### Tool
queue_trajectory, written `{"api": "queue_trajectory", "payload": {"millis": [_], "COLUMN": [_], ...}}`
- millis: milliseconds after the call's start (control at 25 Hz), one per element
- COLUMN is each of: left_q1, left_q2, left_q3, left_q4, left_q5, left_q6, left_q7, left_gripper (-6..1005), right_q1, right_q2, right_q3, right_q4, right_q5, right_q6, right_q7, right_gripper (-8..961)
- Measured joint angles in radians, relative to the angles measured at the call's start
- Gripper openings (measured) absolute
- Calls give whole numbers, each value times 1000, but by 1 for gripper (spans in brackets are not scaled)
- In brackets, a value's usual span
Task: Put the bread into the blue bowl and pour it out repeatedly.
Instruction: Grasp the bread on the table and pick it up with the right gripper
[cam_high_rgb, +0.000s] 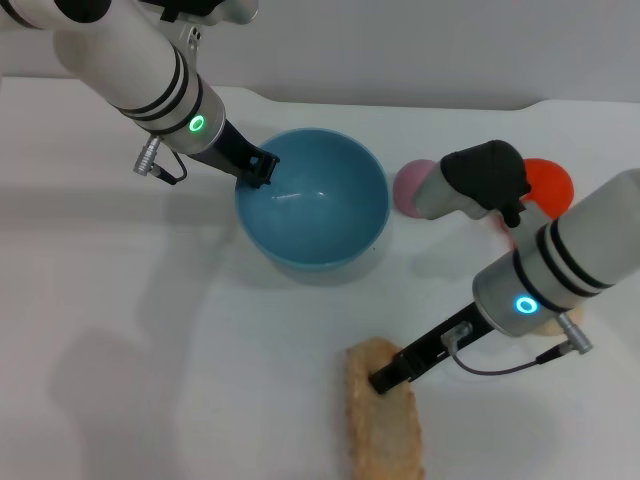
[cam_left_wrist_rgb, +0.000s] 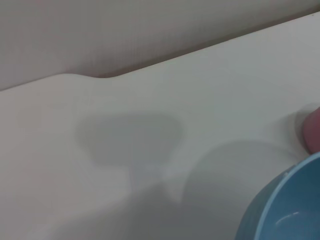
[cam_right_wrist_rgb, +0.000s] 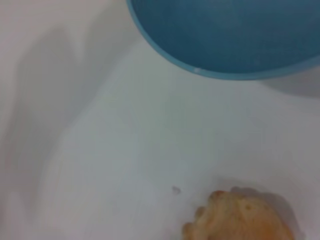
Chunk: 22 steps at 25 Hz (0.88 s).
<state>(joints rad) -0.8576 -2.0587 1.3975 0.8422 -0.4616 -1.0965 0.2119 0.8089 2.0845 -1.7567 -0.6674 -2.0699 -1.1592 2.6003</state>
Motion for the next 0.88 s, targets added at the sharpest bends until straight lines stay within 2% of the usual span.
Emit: {"api": "queue_trajectory", "payload": {"millis": [320, 440, 480, 680, 880], "left_q1": [-1, -1, -1, 3, 4], "left_q2": [-1, -1, -1, -1, -1], "left_q3": [0, 0, 0, 0, 0], "left_q4": [0, 0, 0, 0, 0], "left_q5": [0, 0, 0, 0, 0], "left_q6": [0, 0, 0, 0, 0], "left_q7": [0, 0, 0, 0, 6], "left_gripper": [0, 0, -1, -1, 0], "right_q1": [24, 21, 20, -7, -65], "right_q2": [2, 2, 1, -12, -20], "right_q3": [-180, -186, -188, -152, -33], "right_q4": [66, 63, 61, 39, -11], "right_q5": [159, 159, 159, 155, 149], "right_q6": [179, 187, 190, 185, 120], "right_q7": [-6, -7, -7, -11, -89], "right_gripper": [427, 426, 426, 289, 195]}}
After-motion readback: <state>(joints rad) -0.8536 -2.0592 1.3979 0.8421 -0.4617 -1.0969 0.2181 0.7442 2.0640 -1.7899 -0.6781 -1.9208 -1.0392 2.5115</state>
